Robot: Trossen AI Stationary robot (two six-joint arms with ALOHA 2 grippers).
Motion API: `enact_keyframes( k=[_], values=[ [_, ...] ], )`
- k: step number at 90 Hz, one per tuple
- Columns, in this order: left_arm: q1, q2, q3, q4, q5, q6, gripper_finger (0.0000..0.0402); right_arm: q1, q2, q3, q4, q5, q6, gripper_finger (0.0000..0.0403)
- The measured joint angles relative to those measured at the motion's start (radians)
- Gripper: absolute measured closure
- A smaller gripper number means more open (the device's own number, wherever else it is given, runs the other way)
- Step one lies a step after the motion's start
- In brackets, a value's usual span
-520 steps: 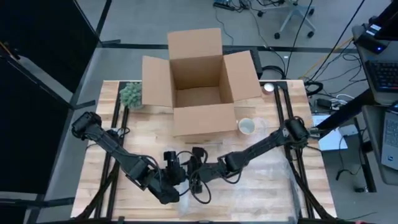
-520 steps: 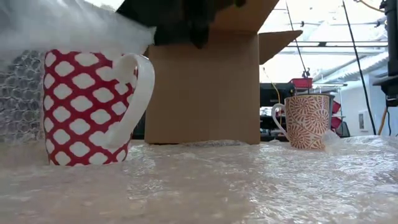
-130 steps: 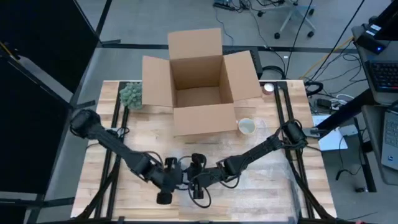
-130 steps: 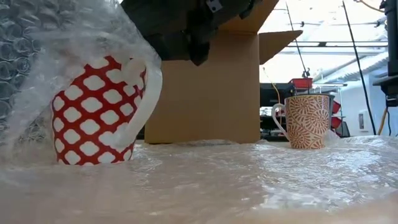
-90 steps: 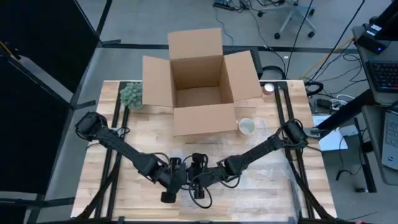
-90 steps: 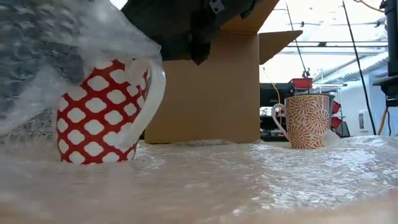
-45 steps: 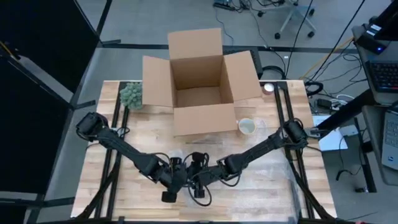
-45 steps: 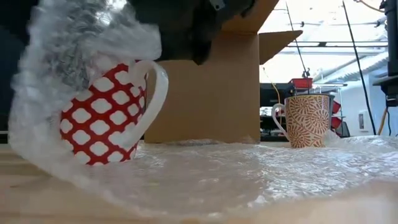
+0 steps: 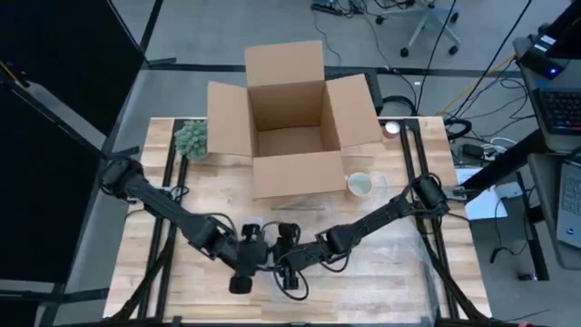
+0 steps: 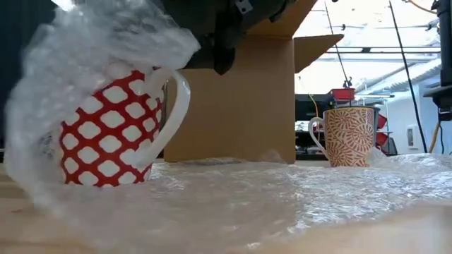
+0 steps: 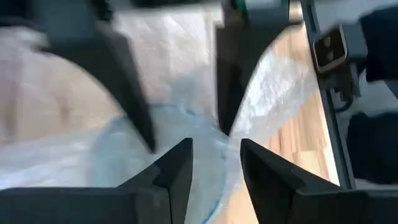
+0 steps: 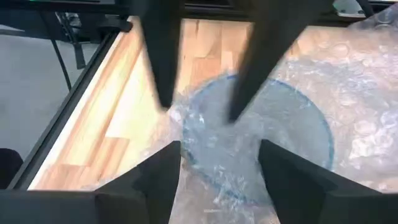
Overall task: Wrap mug
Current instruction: Wrap the red cup in the bubble wrap
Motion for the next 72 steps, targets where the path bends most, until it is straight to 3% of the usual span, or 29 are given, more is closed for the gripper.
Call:
enact_keyframes(
  k=[12, 26, 31, 45, 58, 72],
  values=[
    [0.000, -0.097, 0.002, -0.103, -0.121, 0.002, 0.0279, 0.000, 0.000, 0.000, 0.000, -0.001, 0.000, 0.0204],
    [0.000, -0.174, -0.001, -0.286, -0.407, -0.071, 0.0279, 0.000, 0.000, 0.000, -0.001, -0.001, -0.001, 0.0204],
    [0.011, -0.195, -0.020, -0.334, -0.449, -0.106, 0.0279, 0.000, 0.000, 0.000, -0.001, 0.000, -0.001, 0.0204],
    [0.072, -0.196, -0.131, -0.321, -0.410, -0.183, 0.0279, 0.000, 0.001, 0.000, 0.002, 0.000, -0.001, 0.0204],
    [0.094, -0.194, -0.252, -0.069, -0.300, -0.138, 0.0279, 0.000, 0.002, -0.001, 0.010, 0.000, 0.000, 0.0204],
    [0.073, -0.194, -0.280, 0.139, -0.204, -0.084, 0.0279, 0.000, 0.002, -0.001, 0.010, 0.000, 0.000, 0.0204]
  ],
)
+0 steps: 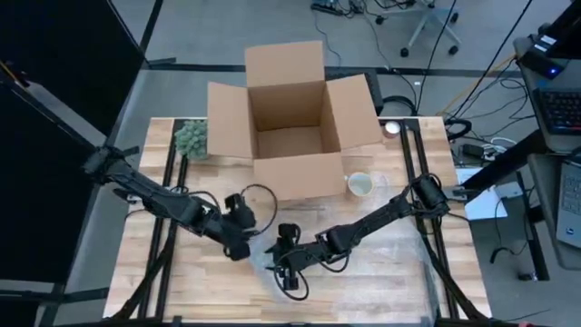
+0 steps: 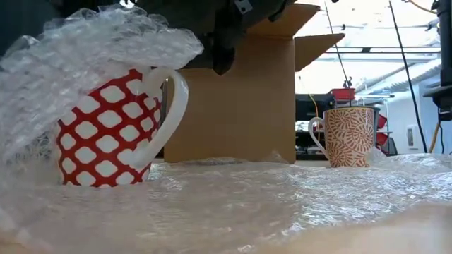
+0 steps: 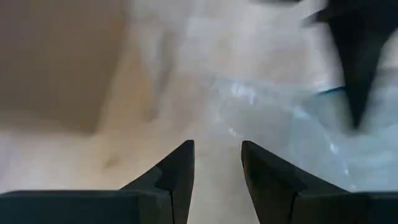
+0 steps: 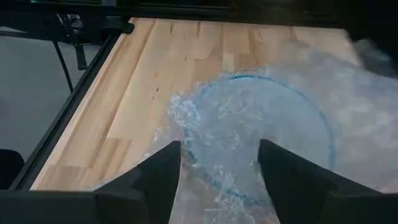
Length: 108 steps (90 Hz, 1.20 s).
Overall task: Wrap mug
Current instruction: Wrap the red cup in the bubble wrap
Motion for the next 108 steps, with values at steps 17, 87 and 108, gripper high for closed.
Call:
enact_keyframes(
  k=[17, 87, 108],
  values=[
    [-0.044, 0.014, 0.000, 0.112, 0.056, 0.031, 0.0279, 0.000, 0.000, 0.000, 0.000, -0.001, 0.000, 0.0204],
    [-0.095, 0.249, 0.006, 0.175, 0.072, -0.016, 0.0279, 0.001, -0.011, -0.002, 0.000, -0.004, -0.025, 0.0204],
    [-0.095, 0.246, 0.002, 0.188, 0.072, -0.001, 0.0279, 0.002, -0.021, -0.004, -0.006, -0.009, -0.022, 0.0202]
  ],
)
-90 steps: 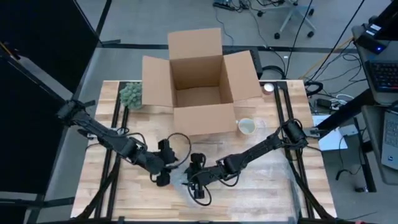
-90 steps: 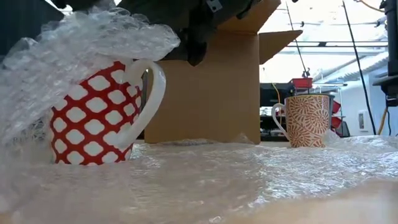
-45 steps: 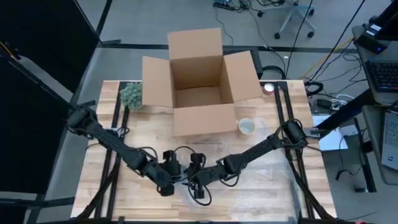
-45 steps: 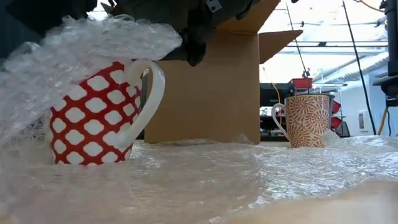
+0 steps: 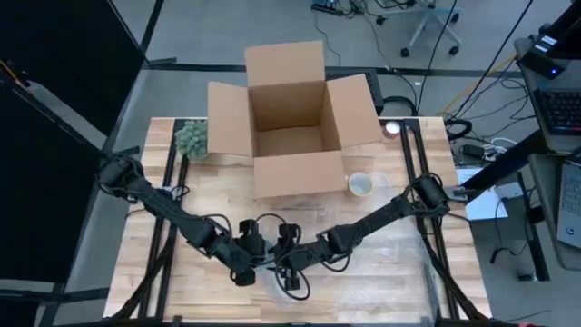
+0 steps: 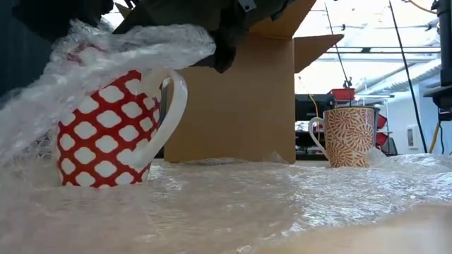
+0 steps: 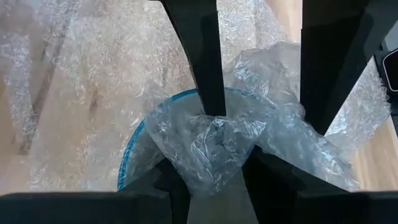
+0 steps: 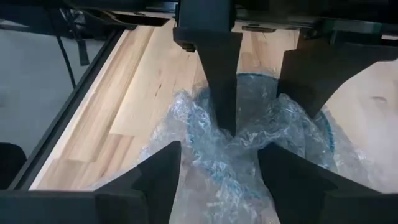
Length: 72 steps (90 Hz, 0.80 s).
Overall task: Wrap mug
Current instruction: Wrap the red cup in the bubble wrap
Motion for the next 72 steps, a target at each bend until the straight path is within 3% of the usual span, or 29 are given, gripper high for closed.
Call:
enact_keyframes(
  k=[49, 72],
  values=[
    [0.002, -0.014, -0.001, 0.002, -0.002, 0.001, 0.0279, 0.028, -0.038, 0.000, -0.092, 0.008, -0.155, 0.0132],
    [0.002, -0.014, -0.002, 0.016, -0.012, -0.012, 0.0279, 0.037, -0.054, 0.001, -0.106, 0.008, -0.158, 0.0124]
  ],
)
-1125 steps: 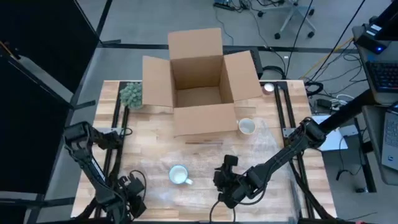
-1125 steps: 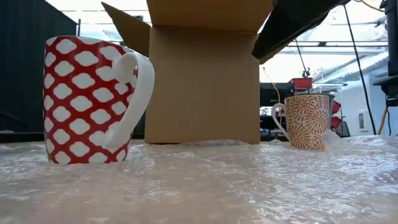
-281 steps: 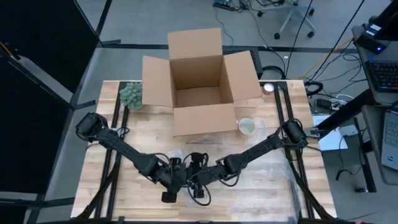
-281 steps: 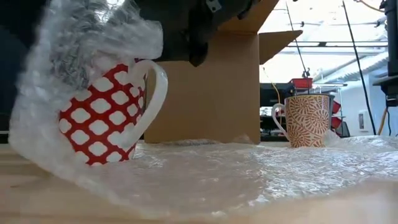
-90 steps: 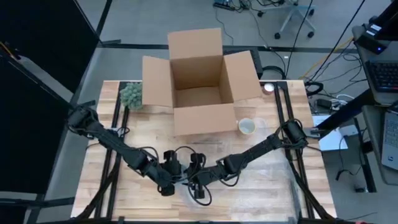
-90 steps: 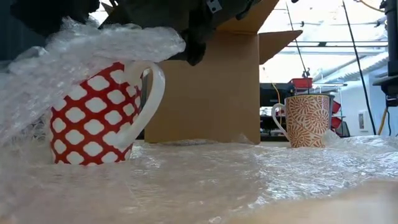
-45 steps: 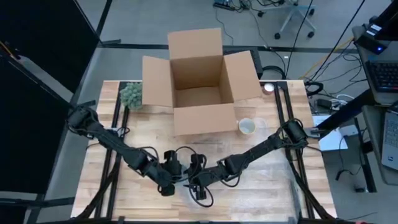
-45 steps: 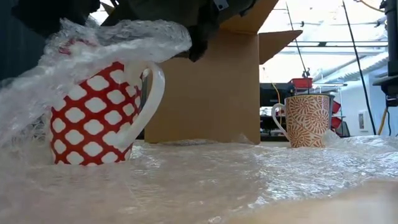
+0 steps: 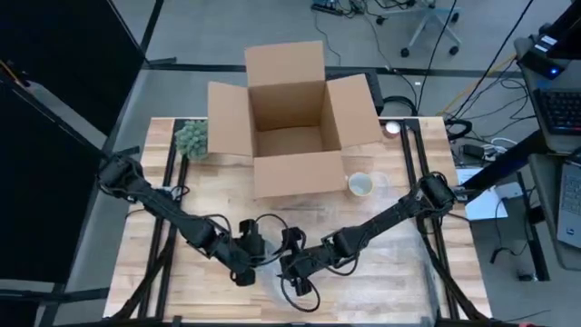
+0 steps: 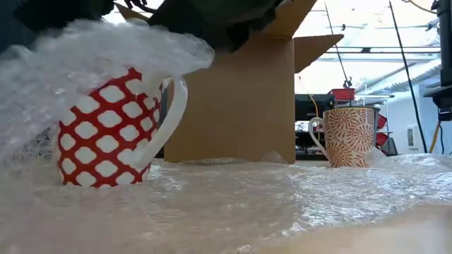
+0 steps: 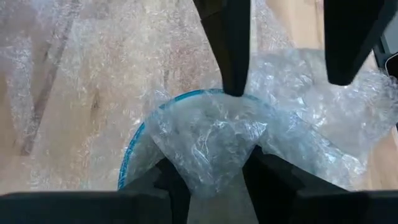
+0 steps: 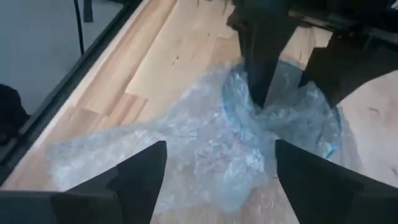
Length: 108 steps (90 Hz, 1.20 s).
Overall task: Wrap mug
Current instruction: Wrap the red cup in the bubble wrap
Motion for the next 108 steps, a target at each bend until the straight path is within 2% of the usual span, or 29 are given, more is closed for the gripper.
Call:
enact_keyframes(
  k=[15, 30, 55, 74, 87, 108],
  values=[
    [0.000, 0.000, -0.001, 0.012, 0.000, 0.000, 0.0279, -0.023, 0.025, 0.003, 0.136, -0.004, 0.012, 0.0124],
    [0.001, 0.000, -0.001, 0.012, -0.003, 0.000, 0.0279, -0.053, 0.080, 0.003, 0.154, -0.009, 0.080, 0.0124],
    [0.000, 0.000, 0.001, 0.014, 0.001, -0.008, 0.0279, -0.045, 0.099, 0.004, 0.187, 0.007, 0.071, 0.0124],
    [0.001, -0.004, 0.072, -0.102, 0.056, -0.008, 0.0279, -0.045, 0.101, 0.003, 0.194, -0.005, 0.071, 0.0124],
    [-0.002, -0.031, 0.126, -0.201, 0.049, -0.009, 0.0279, -0.045, 0.101, 0.003, 0.197, -0.008, 0.064, 0.0124],
    [-0.003, -0.097, 0.131, -0.209, 0.028, 0.000, 0.0279, -0.045, 0.102, 0.003, 0.194, -0.003, 0.053, 0.0124]
  ],
)
